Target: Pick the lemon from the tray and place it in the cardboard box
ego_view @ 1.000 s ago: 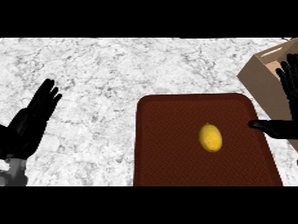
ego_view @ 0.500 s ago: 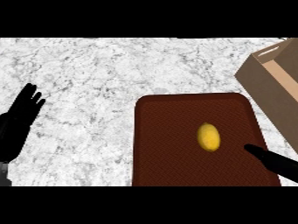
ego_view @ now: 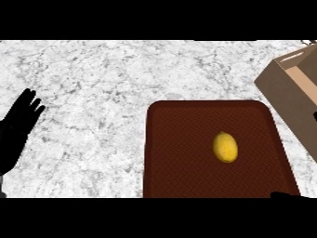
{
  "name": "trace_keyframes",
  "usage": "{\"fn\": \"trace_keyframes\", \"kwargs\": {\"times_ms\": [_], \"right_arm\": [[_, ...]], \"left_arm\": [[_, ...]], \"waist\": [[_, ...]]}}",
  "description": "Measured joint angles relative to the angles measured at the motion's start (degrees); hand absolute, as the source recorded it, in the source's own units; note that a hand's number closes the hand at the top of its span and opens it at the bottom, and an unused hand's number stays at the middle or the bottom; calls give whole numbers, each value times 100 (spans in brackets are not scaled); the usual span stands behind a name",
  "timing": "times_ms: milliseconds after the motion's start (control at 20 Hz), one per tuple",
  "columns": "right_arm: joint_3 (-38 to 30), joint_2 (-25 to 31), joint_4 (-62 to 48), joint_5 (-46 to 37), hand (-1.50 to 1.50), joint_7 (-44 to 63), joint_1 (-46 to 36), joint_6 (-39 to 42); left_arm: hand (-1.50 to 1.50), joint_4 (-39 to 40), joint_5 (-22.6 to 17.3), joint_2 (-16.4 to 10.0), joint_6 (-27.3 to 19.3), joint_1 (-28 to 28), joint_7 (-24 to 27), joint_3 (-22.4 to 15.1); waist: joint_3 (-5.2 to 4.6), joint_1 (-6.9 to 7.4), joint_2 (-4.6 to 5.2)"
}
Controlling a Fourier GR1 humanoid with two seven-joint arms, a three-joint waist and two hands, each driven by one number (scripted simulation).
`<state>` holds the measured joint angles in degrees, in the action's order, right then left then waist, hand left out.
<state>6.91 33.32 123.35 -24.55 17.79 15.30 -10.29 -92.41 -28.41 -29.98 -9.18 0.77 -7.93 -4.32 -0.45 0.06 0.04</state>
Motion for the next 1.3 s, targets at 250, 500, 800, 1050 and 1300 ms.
{"fn": "trace_keyframes", "kwargs": {"times_ms": [250,500,800,1050,1300], "right_arm": [[419,447,400,-362,-150,1810,-401,1070],[946,278,423,-152,-150,3592,-1477,2065],[1247,-337,-169,318,-150,4360,-2535,2373],[1354,-544,-611,481,-150,4510,-2877,2501],[1447,-596,-812,433,-150,4479,-2845,2605]], "left_arm": [[0,-15,39,70,0,81,-48,-60],[0,74,40,112,59,251,-108,-31],[0,77,110,201,110,153,-71,25],[0,39,174,251,176,7,-19,92],[0,139,231,292,251,43,-24,201]], "waist": [[4,104,20],[15,169,30],[29,133,14],[36,85,0],[39,30,-4]]}}
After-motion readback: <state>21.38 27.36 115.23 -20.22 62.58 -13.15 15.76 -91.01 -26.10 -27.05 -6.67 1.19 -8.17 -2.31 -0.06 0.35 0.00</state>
